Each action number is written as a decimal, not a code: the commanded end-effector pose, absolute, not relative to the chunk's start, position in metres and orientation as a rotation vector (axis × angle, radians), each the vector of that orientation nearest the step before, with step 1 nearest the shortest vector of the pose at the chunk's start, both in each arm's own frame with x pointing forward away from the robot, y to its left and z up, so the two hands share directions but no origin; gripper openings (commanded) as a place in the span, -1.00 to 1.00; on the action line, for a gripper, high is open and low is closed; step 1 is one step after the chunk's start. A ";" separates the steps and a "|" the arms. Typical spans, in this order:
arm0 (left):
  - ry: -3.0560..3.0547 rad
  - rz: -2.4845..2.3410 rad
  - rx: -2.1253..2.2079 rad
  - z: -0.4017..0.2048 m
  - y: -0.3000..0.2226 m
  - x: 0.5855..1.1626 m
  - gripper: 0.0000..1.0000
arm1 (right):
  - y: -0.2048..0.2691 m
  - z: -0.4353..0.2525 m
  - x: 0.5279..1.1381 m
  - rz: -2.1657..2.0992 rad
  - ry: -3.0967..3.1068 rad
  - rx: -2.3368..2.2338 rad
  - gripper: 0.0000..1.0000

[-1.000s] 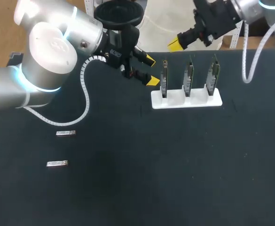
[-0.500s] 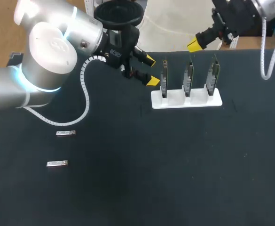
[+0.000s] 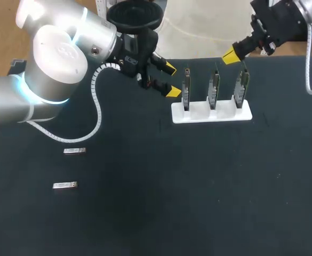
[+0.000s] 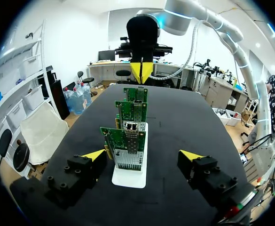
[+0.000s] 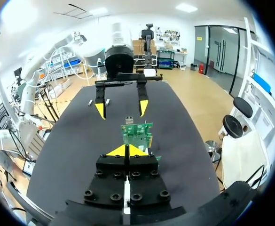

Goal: Pick up the optical module with the left hand, and insert it into the network port with the right hand.

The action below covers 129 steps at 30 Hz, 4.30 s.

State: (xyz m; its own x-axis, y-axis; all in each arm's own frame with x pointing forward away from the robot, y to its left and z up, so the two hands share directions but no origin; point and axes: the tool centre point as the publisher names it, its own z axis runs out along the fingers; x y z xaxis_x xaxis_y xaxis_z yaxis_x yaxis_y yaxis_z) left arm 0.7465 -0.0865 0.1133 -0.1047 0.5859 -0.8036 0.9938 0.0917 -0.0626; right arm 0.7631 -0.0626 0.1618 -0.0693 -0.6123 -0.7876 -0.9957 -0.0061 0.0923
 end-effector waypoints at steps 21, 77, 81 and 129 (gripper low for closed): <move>1.767 -0.854 1.560 0.114 -0.088 0.748 1.00 | -0.070 0.149 0.763 0.905 1.767 -1.696 -1.00; 2.134 -0.122 1.944 0.095 0.123 0.630 1.00 | -0.070 0.148 0.763 0.893 1.773 -1.694 1.00; 2.136 -0.086 2.013 0.088 0.134 0.616 1.00 | -0.070 0.148 0.763 0.893 1.773 -1.694 1.00; 2.305 0.009 2.072 0.010 0.196 0.608 1.00 | -0.070 0.148 0.763 0.893 1.773 -1.694 1.00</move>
